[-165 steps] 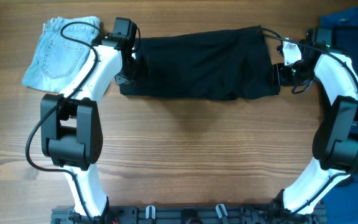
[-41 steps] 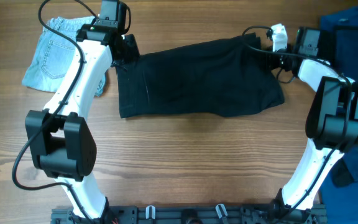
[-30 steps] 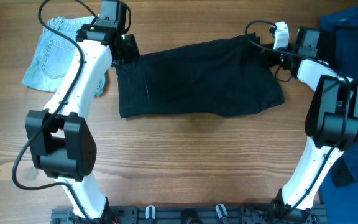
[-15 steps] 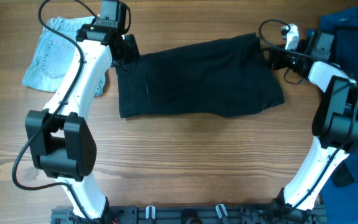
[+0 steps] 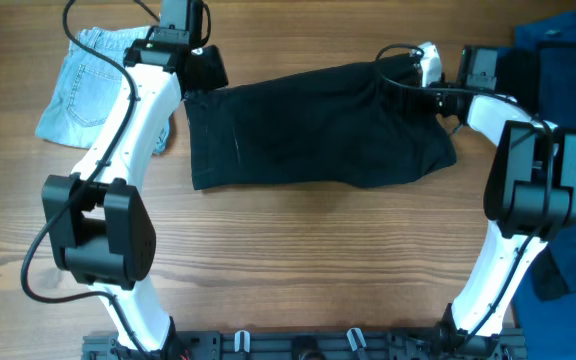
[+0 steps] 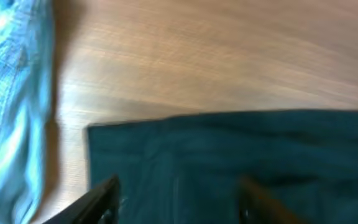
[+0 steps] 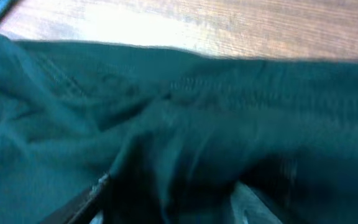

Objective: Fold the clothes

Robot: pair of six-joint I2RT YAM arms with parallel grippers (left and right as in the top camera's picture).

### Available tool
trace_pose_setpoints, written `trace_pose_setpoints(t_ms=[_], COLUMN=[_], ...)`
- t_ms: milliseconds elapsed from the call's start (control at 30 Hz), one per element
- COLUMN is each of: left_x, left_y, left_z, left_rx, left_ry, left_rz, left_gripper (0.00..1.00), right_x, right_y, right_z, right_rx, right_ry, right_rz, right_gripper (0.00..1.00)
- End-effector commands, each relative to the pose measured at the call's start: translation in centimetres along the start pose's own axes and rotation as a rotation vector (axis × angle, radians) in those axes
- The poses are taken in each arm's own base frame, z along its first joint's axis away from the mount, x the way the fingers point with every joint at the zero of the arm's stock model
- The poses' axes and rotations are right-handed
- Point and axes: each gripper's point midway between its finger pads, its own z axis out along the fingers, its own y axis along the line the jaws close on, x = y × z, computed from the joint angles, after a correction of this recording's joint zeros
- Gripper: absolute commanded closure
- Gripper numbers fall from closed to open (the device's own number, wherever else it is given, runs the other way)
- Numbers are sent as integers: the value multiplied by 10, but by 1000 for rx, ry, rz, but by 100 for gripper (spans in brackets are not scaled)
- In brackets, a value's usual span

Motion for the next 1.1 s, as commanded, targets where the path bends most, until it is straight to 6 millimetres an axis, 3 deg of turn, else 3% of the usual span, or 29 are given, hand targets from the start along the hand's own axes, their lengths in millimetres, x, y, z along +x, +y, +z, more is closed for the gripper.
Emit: trace_pose_setpoints(t_ms=[0,67,133,233,333,433,500,600,667,700,833,867,1000,1067], left_x=[10,20,33,43,46,51,50,48,49,50,56,56,55,47], left_y=[-31,-30,-33,-51,-80,-100,-101,-96,-96,-95,-92,-92,-91,-77], left_z=[10,29,64,101,116,120,120,122,122,122,122,122,122,126], left_rx=[194,202,229,290,325,350,347,317,317,315,310,310,305,207], left_ry=[51,82,106,85,27,3,-5,-4,-2,5,30,30,29,10], left_rz=[178,291,428,526,576,609,611,609,609,608,606,606,606,608], left_gripper=[29,28,28,32,31,30,31,30,30,30,30,30,38,48], right_x=[-38,-47,-35,-16,-16,-16,-10,14,20,20,6,9,18,18], right_y=[-3,2,14,33,38,26,23,18,17,17,13,6,-25,-37], right_z=[-44,-67,-76,-69,-57,-53,-47,-21,-3,7,15,13,-1,-10], right_rx=[181,248,270,226,239,311,307,284,273,271,351,410,592,655], right_ry=[-5,16,92,174,190,199,208,257,257,247,216,238,291,298], right_rz=[-39,-39,-4,62,30,5,11,44,26,5,-63,-71,-77,-75], right_gripper=[37,36,36,45,52,43,43,46,47,47,46,50,81,82])
